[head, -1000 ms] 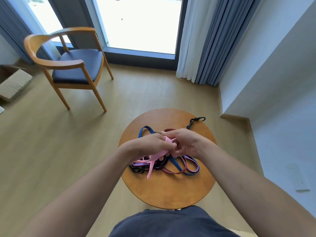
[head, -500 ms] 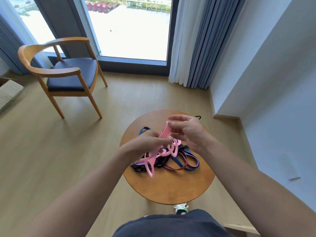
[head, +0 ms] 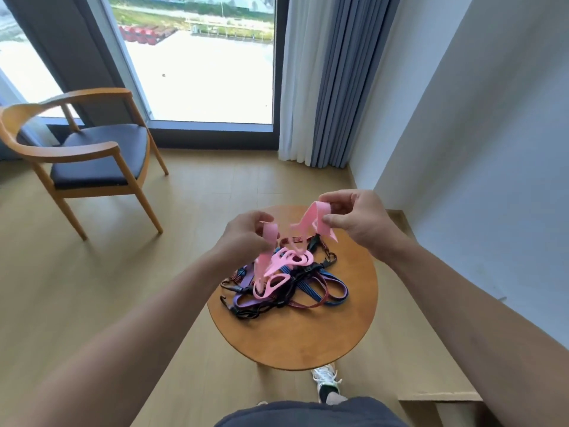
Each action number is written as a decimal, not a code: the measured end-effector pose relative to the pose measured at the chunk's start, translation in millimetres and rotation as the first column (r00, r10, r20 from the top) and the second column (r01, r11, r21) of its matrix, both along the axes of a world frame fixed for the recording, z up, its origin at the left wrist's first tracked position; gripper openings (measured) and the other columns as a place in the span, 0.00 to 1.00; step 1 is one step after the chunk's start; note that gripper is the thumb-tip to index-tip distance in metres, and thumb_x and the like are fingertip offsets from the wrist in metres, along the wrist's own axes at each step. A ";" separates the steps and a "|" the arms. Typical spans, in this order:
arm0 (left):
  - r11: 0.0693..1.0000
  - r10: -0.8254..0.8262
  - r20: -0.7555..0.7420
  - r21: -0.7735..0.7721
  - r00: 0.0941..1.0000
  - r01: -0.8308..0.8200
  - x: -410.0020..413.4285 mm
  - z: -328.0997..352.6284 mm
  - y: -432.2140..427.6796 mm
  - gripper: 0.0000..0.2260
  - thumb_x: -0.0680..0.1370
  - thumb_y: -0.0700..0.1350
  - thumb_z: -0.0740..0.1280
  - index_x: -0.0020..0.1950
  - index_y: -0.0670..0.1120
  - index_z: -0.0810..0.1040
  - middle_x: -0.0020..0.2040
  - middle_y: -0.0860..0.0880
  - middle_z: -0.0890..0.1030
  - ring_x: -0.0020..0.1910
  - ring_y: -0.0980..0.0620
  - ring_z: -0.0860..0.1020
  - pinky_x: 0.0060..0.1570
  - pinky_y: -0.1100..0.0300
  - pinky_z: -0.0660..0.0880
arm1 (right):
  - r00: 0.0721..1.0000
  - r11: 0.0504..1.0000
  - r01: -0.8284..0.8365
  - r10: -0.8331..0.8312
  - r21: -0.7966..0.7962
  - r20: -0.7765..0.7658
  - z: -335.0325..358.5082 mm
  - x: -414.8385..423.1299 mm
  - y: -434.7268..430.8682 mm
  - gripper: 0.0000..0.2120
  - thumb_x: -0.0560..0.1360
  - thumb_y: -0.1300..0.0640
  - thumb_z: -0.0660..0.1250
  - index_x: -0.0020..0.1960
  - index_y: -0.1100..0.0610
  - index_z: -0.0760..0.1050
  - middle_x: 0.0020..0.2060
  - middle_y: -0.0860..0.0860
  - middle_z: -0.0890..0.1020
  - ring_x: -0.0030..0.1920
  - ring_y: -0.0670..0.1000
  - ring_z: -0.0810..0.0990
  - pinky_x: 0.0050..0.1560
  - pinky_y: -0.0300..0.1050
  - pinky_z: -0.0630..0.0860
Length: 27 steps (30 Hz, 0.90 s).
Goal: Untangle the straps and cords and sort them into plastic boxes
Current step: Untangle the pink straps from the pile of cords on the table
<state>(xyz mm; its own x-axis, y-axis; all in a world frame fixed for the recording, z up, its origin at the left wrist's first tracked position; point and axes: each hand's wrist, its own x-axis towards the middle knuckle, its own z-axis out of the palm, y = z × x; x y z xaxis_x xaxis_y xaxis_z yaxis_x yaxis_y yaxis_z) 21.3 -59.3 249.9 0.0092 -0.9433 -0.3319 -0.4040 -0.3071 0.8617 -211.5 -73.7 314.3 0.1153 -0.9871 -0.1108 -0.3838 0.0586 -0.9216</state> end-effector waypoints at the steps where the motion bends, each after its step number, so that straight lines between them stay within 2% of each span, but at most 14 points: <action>1: 0.999 -0.020 0.069 -0.030 0.997 0.022 -2.9 0.2 -1.7 0.21 0.74 0.34 0.72 0.65 0.49 0.78 0.50 0.50 0.86 0.51 0.49 0.85 0.50 0.48 0.85 | 0.996 0.999 0.000 -0.004 -0.037 -0.091 0.8 -4.3 1.3 0.20 0.71 0.71 0.75 0.62 0.62 0.80 0.52 0.57 0.84 0.52 0.53 0.84 0.57 0.45 0.81; 4: 0.985 -0.097 0.267 -0.112 0.959 0.131 -14.1 4.1 -1.6 0.15 0.72 0.52 0.66 0.57 0.60 0.81 0.43 0.61 0.84 0.47 0.55 0.84 0.50 0.49 0.85 | 0.952 0.994 -0.022 -0.013 -0.110 -0.306 2.2 -21.2 8.2 0.19 0.72 0.67 0.75 0.63 0.59 0.80 0.54 0.52 0.84 0.53 0.49 0.82 0.60 0.43 0.79; 7: 0.962 -0.144 0.377 -0.162 0.915 0.218 -28.7 2.4 -4.2 0.13 0.72 0.54 0.63 0.48 0.74 0.76 0.40 0.62 0.83 0.43 0.57 0.84 0.43 0.49 0.85 | 0.913 0.990 -0.005 -0.053 -0.141 -0.406 2.0 -41.7 20.1 0.18 0.73 0.65 0.75 0.62 0.57 0.81 0.53 0.51 0.84 0.53 0.49 0.82 0.59 0.44 0.79; 9: 0.952 -0.169 0.395 -0.173 0.903 0.254 -42.9 4.0 -5.0 0.17 0.75 0.51 0.65 0.45 0.78 0.74 0.40 0.59 0.83 0.41 0.56 0.83 0.41 0.49 0.85 | 0.906 0.988 0.030 -0.090 -0.149 -0.415 0.8 -57.4 29.9 0.18 0.72 0.66 0.75 0.61 0.56 0.81 0.51 0.50 0.84 0.51 0.49 0.82 0.57 0.44 0.80; 12: 0.942 -0.250 0.350 -0.128 0.903 0.310 -72.1 17.6 0.4 0.14 0.73 0.51 0.69 0.48 0.73 0.78 0.45 0.55 0.84 0.46 0.52 0.84 0.48 0.46 0.84 | 0.904 0.986 0.094 -0.143 -0.140 -0.402 -1.5 -87.0 46.5 0.18 0.72 0.66 0.75 0.60 0.55 0.81 0.47 0.48 0.84 0.46 0.46 0.82 0.50 0.38 0.80; 14: 0.931 -0.298 0.358 -0.095 0.885 0.352 -94.7 23.8 4.9 0.19 0.69 0.50 0.74 0.58 0.67 0.80 0.52 0.56 0.84 0.51 0.52 0.83 0.52 0.48 0.83 | 0.910 0.985 0.123 -0.161 -0.123 -0.383 -2.6 -109.0 59.7 0.21 0.72 0.66 0.75 0.63 0.56 0.80 0.46 0.48 0.83 0.47 0.46 0.82 0.51 0.38 0.80; 16: 0.913 -0.319 0.432 -0.100 0.844 0.396 -119.6 26.3 10.6 0.26 0.69 0.47 0.77 0.65 0.61 0.79 0.56 0.57 0.82 0.54 0.53 0.80 0.53 0.54 0.79 | 0.903 0.981 0.146 -0.186 -0.130 -0.388 -2.9 -131.4 73.4 0.22 0.72 0.66 0.75 0.65 0.57 0.79 0.46 0.47 0.83 0.48 0.46 0.82 0.53 0.39 0.79; 18: 0.891 -0.318 0.455 -0.157 0.832 0.427 -148.3 26.0 17.0 0.24 0.73 0.39 0.75 0.67 0.54 0.80 0.56 0.54 0.80 0.54 0.52 0.78 0.50 0.59 0.73 | 0.882 0.975 0.153 -0.209 -0.161 -0.423 -1.0 -153.7 87.6 0.20 0.72 0.66 0.75 0.63 0.56 0.80 0.45 0.46 0.83 0.47 0.46 0.82 0.52 0.37 0.78; 20: 0.858 -0.330 0.477 -0.209 0.815 0.470 -178.6 29.2 26.1 0.20 0.73 0.33 0.73 0.63 0.48 0.83 0.53 0.50 0.82 0.53 0.50 0.78 0.49 0.58 0.73 | 0.867 0.973 0.150 -0.215 -0.175 -0.449 2.7 -176.1 103.7 0.17 0.72 0.66 0.74 0.59 0.55 0.82 0.43 0.45 0.83 0.46 0.46 0.82 0.50 0.37 0.78; 22: 0.820 -0.341 0.520 -0.242 0.783 0.518 -207.8 33.3 36.8 0.17 0.72 0.31 0.70 0.56 0.48 0.85 0.46 0.52 0.82 0.52 0.48 0.80 0.48 0.55 0.76 | 0.870 0.971 0.168 -0.227 -0.169 -0.438 6.5 -199.9 122.4 0.16 0.72 0.67 0.73 0.57 0.55 0.83 0.44 0.47 0.84 0.47 0.47 0.82 0.51 0.39 0.79; 24: 0.769 -0.356 0.571 -0.271 0.740 0.579 -236.5 34.6 47.8 0.16 0.71 0.33 0.69 0.51 0.51 0.86 0.42 0.54 0.81 0.49 0.47 0.80 0.48 0.53 0.79 | 0.866 0.966 0.198 -0.253 -0.167 -0.431 9.4 -225.7 144.6 0.15 0.72 0.69 0.71 0.55 0.55 0.83 0.45 0.48 0.84 0.47 0.48 0.82 0.51 0.40 0.78; 27: 0.709 -0.362 0.621 -0.300 0.695 0.638 -282.2 33.1 65.0 0.10 0.75 0.41 0.73 0.49 0.56 0.86 0.46 0.56 0.75 0.46 0.50 0.76 0.43 0.54 0.75 | 0.854 0.953 0.252 -0.302 -0.171 -0.424 11.4 -268.1 182.3 0.14 0.72 0.70 0.69 0.52 0.55 0.83 0.43 0.47 0.83 0.46 0.47 0.81 0.46 0.35 0.75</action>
